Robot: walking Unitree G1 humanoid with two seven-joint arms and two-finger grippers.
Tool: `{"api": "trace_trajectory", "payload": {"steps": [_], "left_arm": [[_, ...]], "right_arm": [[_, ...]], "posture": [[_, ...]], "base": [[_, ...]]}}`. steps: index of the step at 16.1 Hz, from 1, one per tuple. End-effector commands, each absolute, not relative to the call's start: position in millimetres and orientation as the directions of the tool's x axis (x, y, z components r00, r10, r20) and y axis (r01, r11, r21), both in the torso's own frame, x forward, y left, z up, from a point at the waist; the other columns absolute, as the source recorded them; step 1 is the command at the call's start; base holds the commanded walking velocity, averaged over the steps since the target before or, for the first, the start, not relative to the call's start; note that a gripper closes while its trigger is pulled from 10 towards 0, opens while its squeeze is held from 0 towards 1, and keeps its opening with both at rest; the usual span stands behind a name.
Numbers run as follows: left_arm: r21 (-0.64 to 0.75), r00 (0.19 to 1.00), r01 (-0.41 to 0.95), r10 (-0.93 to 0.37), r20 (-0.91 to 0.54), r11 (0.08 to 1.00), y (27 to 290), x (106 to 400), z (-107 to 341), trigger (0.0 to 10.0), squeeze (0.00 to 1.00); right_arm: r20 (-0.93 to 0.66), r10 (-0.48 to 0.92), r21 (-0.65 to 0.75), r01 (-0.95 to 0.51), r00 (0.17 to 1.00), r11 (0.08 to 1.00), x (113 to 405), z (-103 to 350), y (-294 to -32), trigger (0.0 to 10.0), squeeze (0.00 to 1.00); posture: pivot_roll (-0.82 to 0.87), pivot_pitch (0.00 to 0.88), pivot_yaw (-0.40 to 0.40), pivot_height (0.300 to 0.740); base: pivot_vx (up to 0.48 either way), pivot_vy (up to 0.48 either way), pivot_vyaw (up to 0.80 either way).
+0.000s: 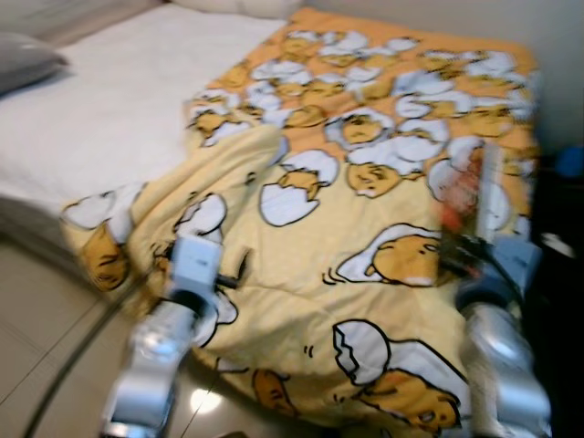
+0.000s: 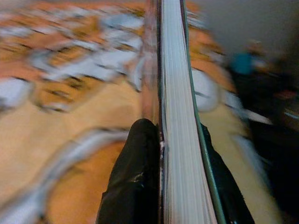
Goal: Clean up the room
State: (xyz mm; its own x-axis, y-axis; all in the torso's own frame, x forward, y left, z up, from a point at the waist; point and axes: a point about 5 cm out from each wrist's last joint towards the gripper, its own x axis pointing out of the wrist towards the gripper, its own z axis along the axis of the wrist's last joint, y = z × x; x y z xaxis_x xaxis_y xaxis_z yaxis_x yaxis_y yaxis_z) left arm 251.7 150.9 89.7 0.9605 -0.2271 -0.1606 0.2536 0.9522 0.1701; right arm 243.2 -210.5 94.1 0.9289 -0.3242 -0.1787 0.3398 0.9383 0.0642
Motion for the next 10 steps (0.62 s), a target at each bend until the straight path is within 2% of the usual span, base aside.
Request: {"api": "trace_trajectory", "payload": {"steps": [1,6,8,10], "left_arm": [[0.19,0.966,0.236,-0.21,-0.148,0.953,156.0,252.2,95.2,10.0,0.0],[0.191,0.963,0.246,-0.218,-0.158,0.95,160.1,248.9,98.0,10.0,0.0],[0.216,0.976,0.2,-0.176,-0.126,0.956,170.5,252.7,105.1,10.0,0.0],[0.225,0.988,0.143,-0.125,-0.095,0.964,180.0,257.0,116.1,10.0,0.0]], "right_arm": [[-0.142,-0.284,0.083,0.298,0.948,0.951,244.6,103.9,-202.1,10.0,0.0],[-0.19,-0.196,0.12,0.221,0.962,0.968,235.4,98.7,-183.6,10.0,0.0],[-0.182,-0.127,0.127,0.151,0.975,0.98,242.2,97.1,-173.8,10.0,0.0],[-0.185,-0.097,0.128,0.121,0.978,0.984,251.6,96.5,-175.6,10.0,0.0]], "posture": [[-0.09,0.0,0.001,0.74],[-0.08,0.0,0.028,0.74],[-0.03,0.0,-0.001,0.74],[0.0,0.0,-0.011,0.74]], "base": [[0.0,0.409,-0.8],[0.0,0.441,-0.76],[0.0,0.446,0.0],[0.0,0.448,0.0]]}}
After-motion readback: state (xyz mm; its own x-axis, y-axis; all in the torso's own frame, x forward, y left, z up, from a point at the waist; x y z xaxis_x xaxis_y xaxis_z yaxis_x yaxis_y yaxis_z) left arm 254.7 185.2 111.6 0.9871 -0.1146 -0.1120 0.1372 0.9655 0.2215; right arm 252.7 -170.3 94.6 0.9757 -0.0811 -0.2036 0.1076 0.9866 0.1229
